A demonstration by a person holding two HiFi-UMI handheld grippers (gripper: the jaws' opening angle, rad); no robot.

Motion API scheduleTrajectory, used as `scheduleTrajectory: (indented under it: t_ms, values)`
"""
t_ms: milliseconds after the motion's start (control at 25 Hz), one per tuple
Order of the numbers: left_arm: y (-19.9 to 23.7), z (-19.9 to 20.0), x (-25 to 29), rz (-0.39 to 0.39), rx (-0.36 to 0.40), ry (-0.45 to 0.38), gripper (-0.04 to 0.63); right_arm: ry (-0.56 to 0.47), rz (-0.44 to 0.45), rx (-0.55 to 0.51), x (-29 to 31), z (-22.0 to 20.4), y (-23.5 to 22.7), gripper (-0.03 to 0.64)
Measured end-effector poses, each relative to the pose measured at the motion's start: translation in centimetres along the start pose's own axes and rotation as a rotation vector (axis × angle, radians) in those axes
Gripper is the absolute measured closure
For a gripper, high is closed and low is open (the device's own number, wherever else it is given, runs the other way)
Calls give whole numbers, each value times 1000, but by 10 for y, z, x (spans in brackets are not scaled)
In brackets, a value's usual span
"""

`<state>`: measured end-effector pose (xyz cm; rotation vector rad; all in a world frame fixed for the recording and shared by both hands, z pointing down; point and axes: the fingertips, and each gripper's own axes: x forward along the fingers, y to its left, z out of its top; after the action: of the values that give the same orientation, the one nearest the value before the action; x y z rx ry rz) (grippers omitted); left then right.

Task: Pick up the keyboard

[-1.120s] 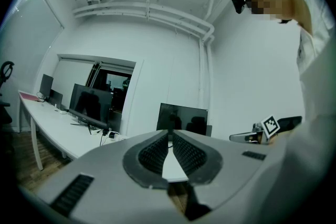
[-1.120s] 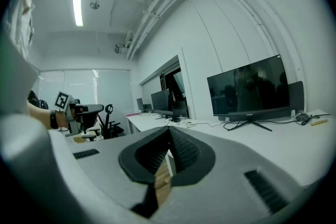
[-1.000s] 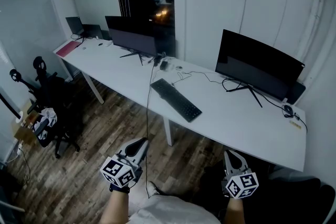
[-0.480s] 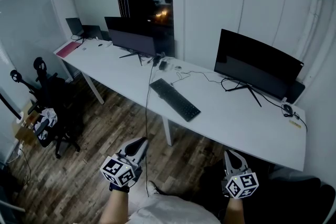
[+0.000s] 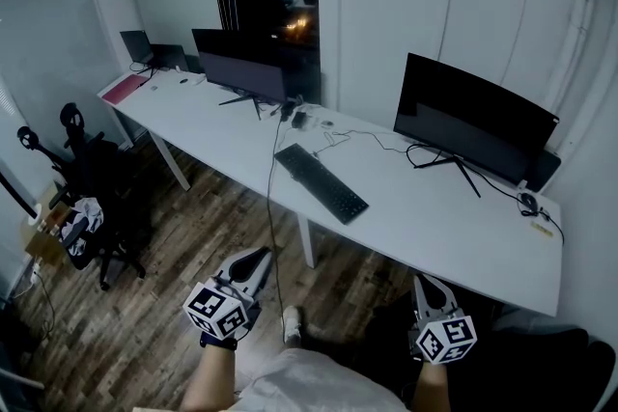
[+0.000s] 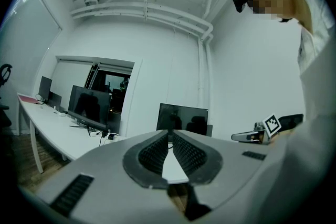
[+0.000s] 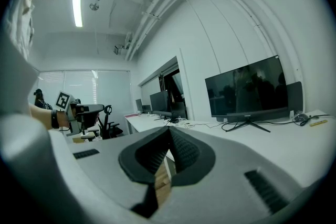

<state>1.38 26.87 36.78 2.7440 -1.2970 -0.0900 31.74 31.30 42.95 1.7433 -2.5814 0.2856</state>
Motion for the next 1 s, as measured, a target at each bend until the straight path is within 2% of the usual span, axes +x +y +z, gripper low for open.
scheduleTrajectory:
  t_ms: [400,1000]
  values:
    - [36,0,31,-35,1,-26,568,-2,-25,-15,39,10,-9,614]
    - [148,-1,90,-18,-41,11,568,25,-14,-11,171,20,-6,614]
